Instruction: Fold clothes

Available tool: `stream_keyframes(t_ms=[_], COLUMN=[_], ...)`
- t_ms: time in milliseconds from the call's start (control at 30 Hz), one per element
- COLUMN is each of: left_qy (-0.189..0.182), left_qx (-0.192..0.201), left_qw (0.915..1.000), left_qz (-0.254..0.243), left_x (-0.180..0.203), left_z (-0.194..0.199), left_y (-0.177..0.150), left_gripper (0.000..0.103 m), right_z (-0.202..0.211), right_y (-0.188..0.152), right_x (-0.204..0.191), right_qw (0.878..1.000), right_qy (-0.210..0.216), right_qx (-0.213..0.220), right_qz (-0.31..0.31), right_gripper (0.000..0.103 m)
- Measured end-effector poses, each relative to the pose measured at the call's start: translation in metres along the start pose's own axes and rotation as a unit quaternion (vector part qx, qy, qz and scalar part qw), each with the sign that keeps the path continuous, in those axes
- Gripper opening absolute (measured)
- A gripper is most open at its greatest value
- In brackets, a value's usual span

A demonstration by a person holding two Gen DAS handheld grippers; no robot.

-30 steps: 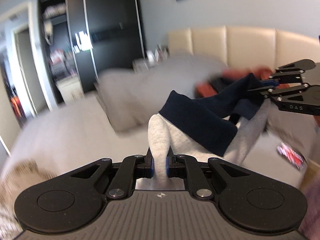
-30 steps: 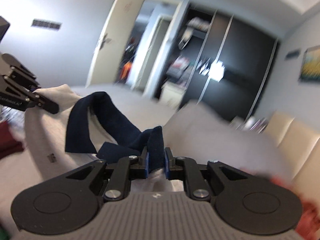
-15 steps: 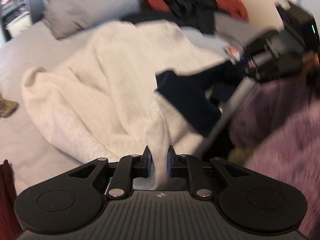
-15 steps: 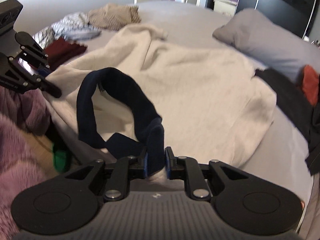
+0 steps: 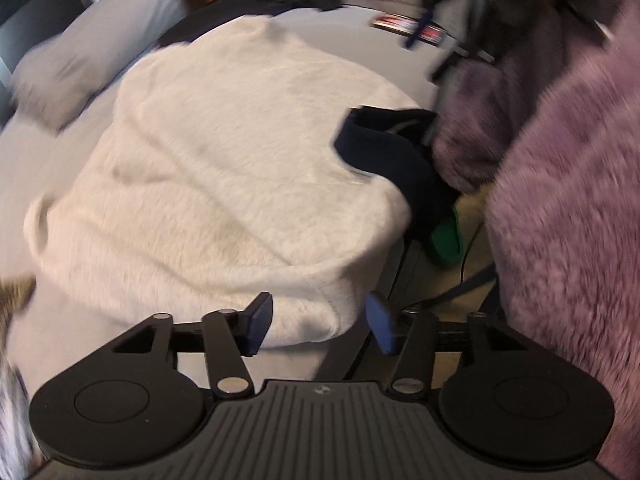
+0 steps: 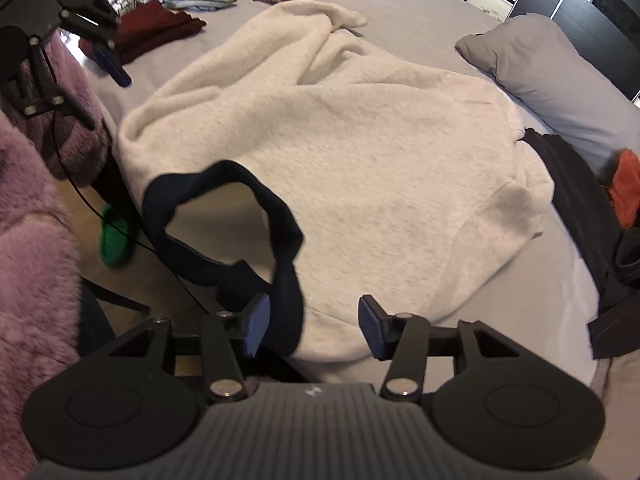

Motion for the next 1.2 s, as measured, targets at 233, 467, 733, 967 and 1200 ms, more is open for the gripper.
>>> stream_keyframes(t_ms=[233, 467, 733, 967, 1200], left_qy=[0.050, 0.081, 0.075, 0.057, 0.047], left_qx=[-0.014, -0.034, -0.036, -0.045, -0.038], left_qw=[0.9898, 0.9749, 0.9670, 0.9765, 0.9836], left_qz=[-0.132, -0.205, -0.241, -0.203, -0.170], left_x=[0.012, -0.001, 0.000, -0.007, -0.016], left_z=[-0.030, -0.054, -0.076, -0.085, -0.066], left_y=[-0.012, -0.036, -0.040, -0.044, -0.049], left_gripper=[0.051, 0.051, 0.048, 0.013, 0.001], right_z=[-0.020, -0.039, -0.081, -0.110, -0.066], right_y=[-0.008, -0.015, -0.029, -0.035, -0.025], right_x=[0.024, 0.037, 0.009, 0.005, 0.027], right_qw=[0.999, 0.991, 0.931, 0.902, 0.933], right_qy=[-0.015, -0.018, 0.001, 0.036, 0.025], right_qx=[-0.033, -0.055, -0.092, -0.125, -0.095], right_qz=[0.025, 0.123, 0.354, 0.412, 0.346], right_gripper=[0.053, 0.055, 0.055, 0.018, 0.008])
Point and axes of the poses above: each gripper's, at about its wrist camera, not at the fingertips, and z roughly against the way its jaws point, x to its right, y to its top, the point moved 6 cm from there along -z, roughly the way its jaws point, and after that the axes turned 4 degrees about y, right-handed, at the moved point
